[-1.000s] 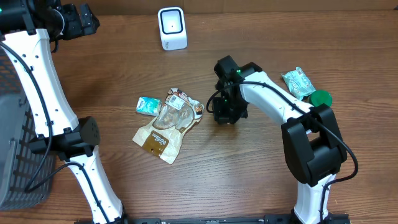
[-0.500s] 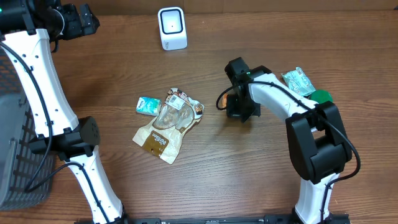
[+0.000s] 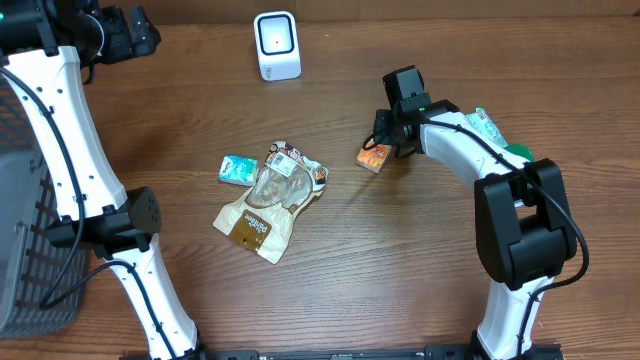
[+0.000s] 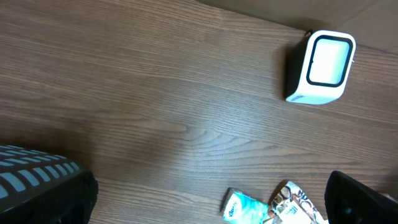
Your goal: Scan the item barcode
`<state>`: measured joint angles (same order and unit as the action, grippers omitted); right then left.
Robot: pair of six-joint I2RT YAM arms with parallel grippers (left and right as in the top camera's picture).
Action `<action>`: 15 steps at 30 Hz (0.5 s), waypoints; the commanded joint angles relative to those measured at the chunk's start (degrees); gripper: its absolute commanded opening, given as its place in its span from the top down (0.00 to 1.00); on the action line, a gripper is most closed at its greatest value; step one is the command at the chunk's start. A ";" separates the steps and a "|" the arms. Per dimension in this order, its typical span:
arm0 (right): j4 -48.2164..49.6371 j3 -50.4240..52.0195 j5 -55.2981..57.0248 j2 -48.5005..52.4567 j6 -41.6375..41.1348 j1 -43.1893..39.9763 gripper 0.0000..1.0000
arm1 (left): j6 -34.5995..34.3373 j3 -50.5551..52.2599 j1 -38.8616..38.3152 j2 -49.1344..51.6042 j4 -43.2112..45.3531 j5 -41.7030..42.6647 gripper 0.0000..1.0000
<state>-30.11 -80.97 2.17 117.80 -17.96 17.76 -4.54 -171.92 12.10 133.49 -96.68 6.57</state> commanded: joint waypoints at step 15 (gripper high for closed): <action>-2.60 -0.55 -14.29 -5.03 -9.22 -3.87 0.95 | -0.79 -0.96 -0.50 -1.99 -0.11 -0.42 0.00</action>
<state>-32.32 -80.97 -11.88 117.36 -21.54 16.64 -4.54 -171.92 11.99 133.49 -96.68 6.57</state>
